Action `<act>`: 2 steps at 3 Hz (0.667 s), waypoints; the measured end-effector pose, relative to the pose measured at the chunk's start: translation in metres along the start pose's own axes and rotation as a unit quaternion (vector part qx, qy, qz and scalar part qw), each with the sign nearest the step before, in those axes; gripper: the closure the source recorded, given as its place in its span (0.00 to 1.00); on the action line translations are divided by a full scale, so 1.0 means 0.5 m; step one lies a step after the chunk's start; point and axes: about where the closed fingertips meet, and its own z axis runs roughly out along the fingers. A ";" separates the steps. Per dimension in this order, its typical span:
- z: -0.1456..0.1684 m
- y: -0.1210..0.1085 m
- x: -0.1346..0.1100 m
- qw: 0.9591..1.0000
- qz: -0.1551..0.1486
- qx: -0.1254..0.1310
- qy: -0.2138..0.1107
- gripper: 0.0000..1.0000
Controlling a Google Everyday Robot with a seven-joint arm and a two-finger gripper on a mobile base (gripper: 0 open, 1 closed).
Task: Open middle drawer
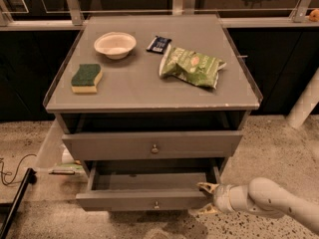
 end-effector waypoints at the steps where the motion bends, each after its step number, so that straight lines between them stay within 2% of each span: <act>1: 0.008 0.009 0.002 1.000 0.005 -0.006 0.004 0.00; 2: 0.008 0.010 0.002 1.000 0.005 -0.006 0.004 0.19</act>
Offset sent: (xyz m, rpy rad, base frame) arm -0.0032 0.0025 -0.0046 -0.0063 0.0156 -0.0016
